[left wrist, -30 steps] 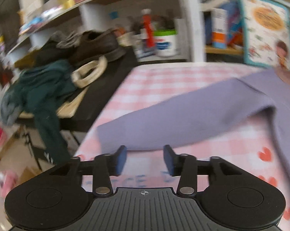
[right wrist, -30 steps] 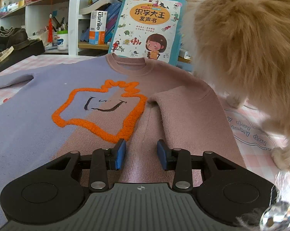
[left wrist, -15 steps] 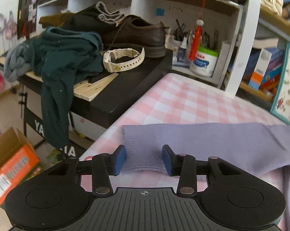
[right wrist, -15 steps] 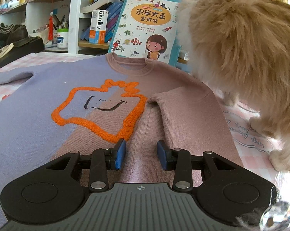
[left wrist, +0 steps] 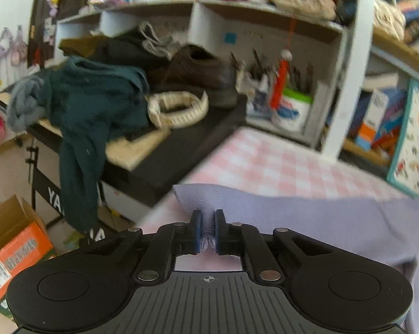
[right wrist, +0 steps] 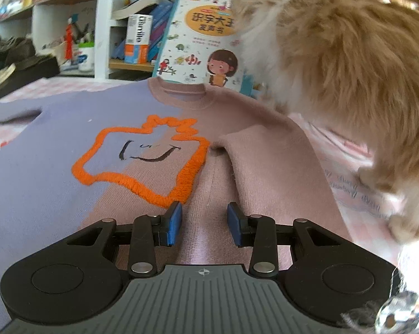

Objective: Fold clothes
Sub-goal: 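Release the sleeve with the left gripper while the right gripper smooths the pink sleeve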

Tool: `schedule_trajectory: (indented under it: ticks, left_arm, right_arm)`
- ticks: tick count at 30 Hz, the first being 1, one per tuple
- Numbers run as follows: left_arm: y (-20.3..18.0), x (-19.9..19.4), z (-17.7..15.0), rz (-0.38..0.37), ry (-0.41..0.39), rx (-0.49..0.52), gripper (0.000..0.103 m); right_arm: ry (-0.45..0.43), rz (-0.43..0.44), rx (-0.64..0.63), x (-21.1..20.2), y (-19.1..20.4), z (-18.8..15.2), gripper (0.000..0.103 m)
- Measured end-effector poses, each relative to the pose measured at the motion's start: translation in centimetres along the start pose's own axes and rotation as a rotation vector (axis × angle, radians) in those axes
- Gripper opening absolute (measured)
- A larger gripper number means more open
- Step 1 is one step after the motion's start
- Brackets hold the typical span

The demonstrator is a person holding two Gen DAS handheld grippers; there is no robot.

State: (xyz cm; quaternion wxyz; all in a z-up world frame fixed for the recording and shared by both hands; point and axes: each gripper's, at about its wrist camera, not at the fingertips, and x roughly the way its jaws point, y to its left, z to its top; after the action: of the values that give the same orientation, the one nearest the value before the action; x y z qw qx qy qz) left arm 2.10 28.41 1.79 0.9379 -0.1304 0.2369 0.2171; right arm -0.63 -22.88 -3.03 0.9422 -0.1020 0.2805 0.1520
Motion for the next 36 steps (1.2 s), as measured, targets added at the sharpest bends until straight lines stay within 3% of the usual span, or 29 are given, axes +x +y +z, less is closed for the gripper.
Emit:
schedule_trajectory:
  ticks: [3,9,12,15,16,18,21,23,26,31,32,36]
  left_arm:
    - [0.1,0.4,1.4,0.065,-0.027,0.063,0.008]
    - [-0.9,2.0,0.9,0.105,0.014,0.181,0.009]
    - [-1.2,1.6,0.4,0.135,0.029,0.182,0.015]
    - [-3.4,-0.9,-0.2,0.156,-0.011,0.287,0.026]
    - [-4.4,-2.0,-0.5,0.147,-0.033,0.334,0.035]
    - [-6.7,-4.3,-1.2,0.066,-0.069,0.411,0.047]
    - [-9.8,-7.5,-2.4,-0.136,-0.088,0.451,0.060]
    - [-11.5,-8.8,-3.5,-0.284,-0.063,0.457,0.067]
    - [-13.9,-9.4,-5.4,-0.436,0.020,0.470,0.068]
    - [-16.2,-9.6,-8.1,-0.455,0.105,0.530,0.070]
    - [-16.4,-9.6,-8.4,-0.455,0.118,0.532,0.075]
    - [-16.0,-9.1,-8.9,-0.451,0.170,0.505,0.078]
  right_arm:
    - [0.003,0.021,0.006,0.1,0.5,0.1,0.034]
    - [0.009,0.012,0.006,0.3,1.0,0.3,0.035]
    - [0.009,0.014,0.008,0.2,0.8,0.2,0.036]
    - [0.012,0.016,0.010,0.1,0.6,0.2,0.042]
    - [0.014,0.022,0.013,0.1,0.5,0.2,0.044]
    - [0.018,0.040,0.022,0.0,0.4,0.3,0.050]
    - [0.020,0.049,0.019,-0.6,0.4,0.5,0.053]
    - [0.004,0.032,-0.009,-1.6,0.3,0.6,0.055]
    - [-0.017,-0.018,-0.044,-3.2,-0.6,0.6,0.057]
    - [0.010,-0.116,0.011,-5.3,-4.4,-0.3,0.057]
    - [0.018,-0.132,0.032,-5.6,-5.3,-0.6,0.057]
    - [0.060,-0.185,0.111,-6.4,-8.5,-1.8,0.057]
